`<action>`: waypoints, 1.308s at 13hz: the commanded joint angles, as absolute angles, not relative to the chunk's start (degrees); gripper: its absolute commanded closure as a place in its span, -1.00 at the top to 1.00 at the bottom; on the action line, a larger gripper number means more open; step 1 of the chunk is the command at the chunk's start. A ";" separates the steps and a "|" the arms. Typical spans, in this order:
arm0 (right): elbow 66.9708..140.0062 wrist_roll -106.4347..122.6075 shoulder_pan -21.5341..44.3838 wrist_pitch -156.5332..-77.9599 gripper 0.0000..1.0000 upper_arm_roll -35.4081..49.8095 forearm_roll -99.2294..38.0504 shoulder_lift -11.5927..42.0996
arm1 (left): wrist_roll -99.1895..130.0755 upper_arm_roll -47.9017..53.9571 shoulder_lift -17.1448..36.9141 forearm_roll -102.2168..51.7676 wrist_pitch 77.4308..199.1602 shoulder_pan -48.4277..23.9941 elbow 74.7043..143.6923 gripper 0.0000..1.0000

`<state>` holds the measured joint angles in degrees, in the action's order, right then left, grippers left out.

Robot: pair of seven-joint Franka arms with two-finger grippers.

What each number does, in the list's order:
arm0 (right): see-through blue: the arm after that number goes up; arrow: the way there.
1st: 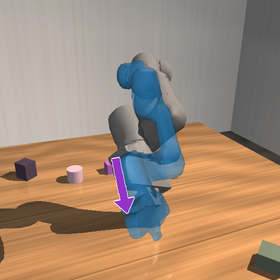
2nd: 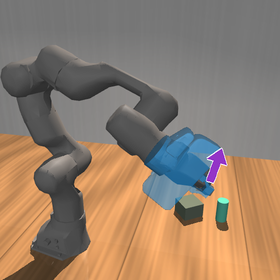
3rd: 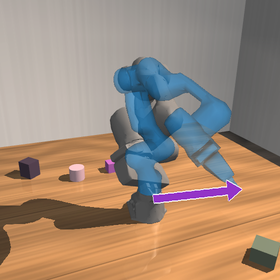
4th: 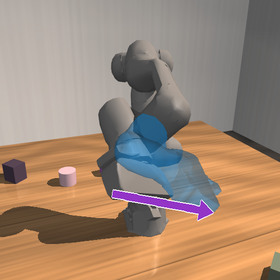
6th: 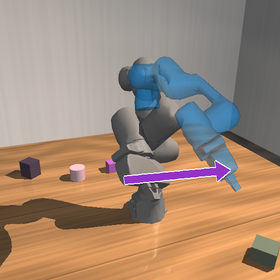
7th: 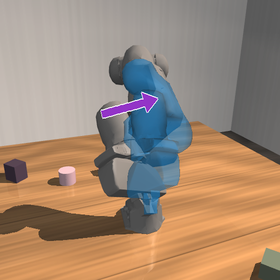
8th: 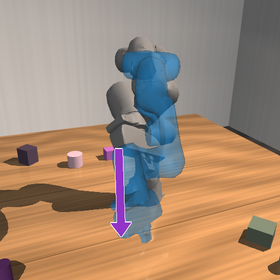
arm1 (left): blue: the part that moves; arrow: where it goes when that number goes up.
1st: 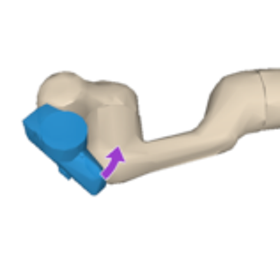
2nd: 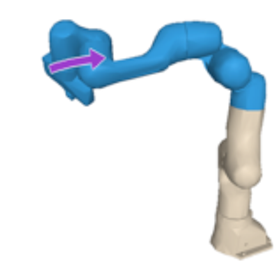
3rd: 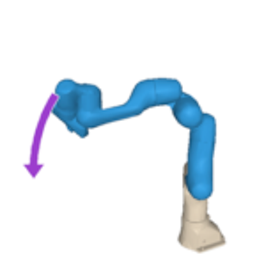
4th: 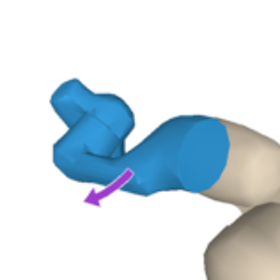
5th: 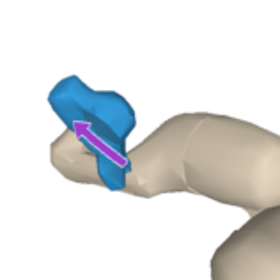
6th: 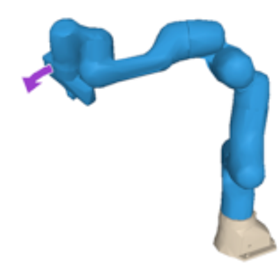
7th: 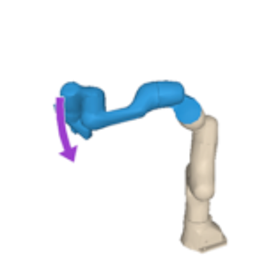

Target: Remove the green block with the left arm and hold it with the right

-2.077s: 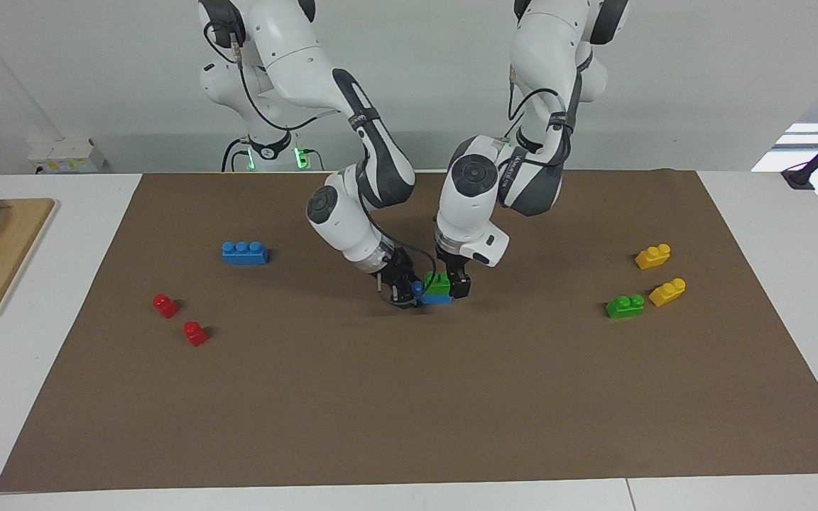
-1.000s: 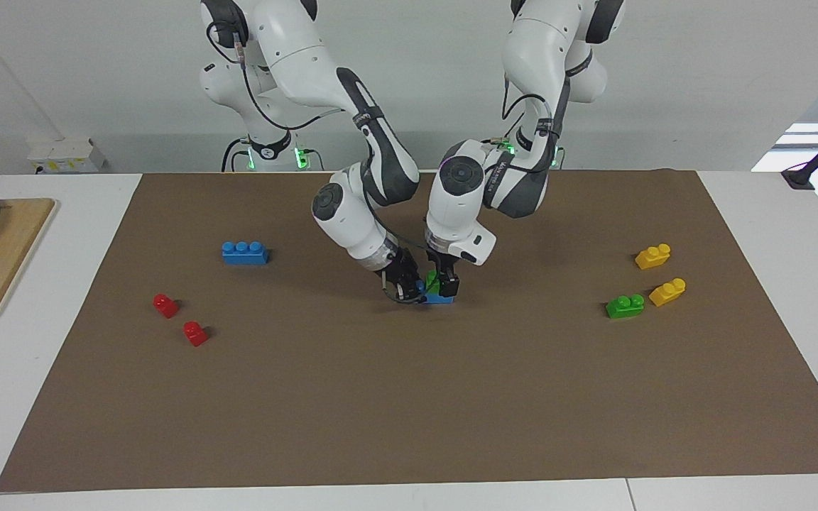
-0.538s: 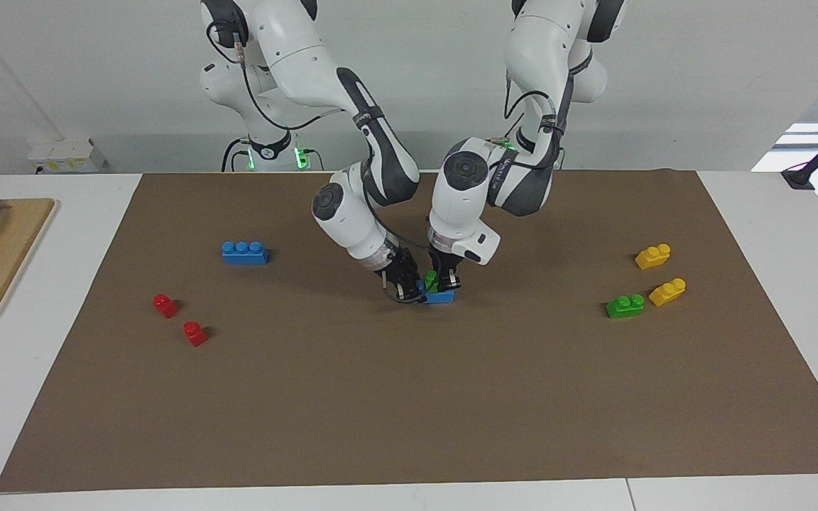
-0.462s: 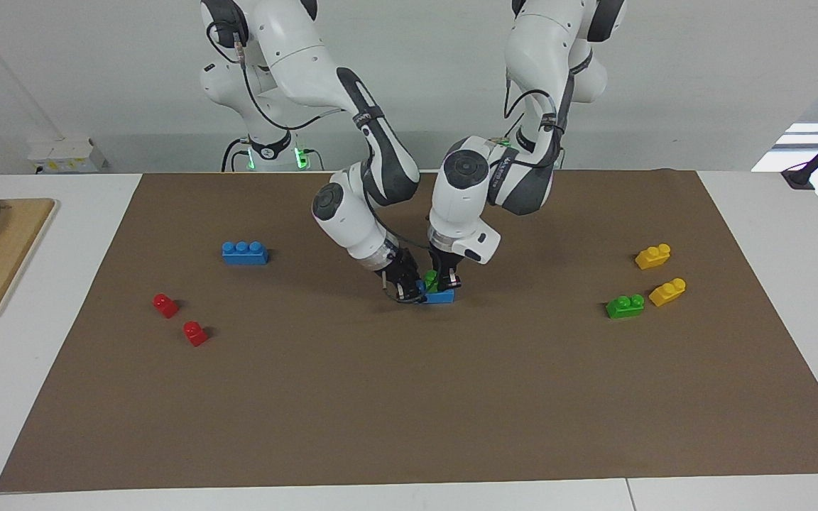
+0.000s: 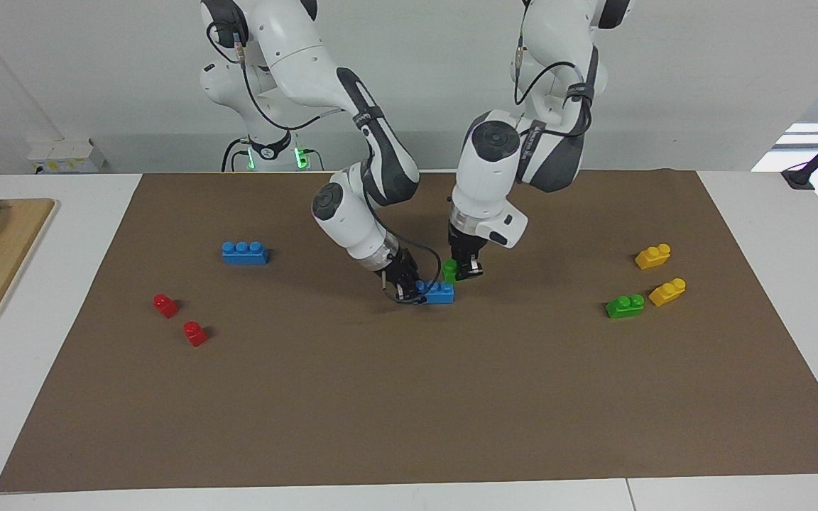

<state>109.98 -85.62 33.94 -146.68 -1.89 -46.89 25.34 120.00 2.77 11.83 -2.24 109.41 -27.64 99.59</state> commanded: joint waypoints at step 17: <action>108.97 -64.62 -0.16 -112.68 -1.00 -2.46 -34.55 14.51 | 13.88 2.81 -2.37 -2.46 104.40 2.88 120.31 -1.00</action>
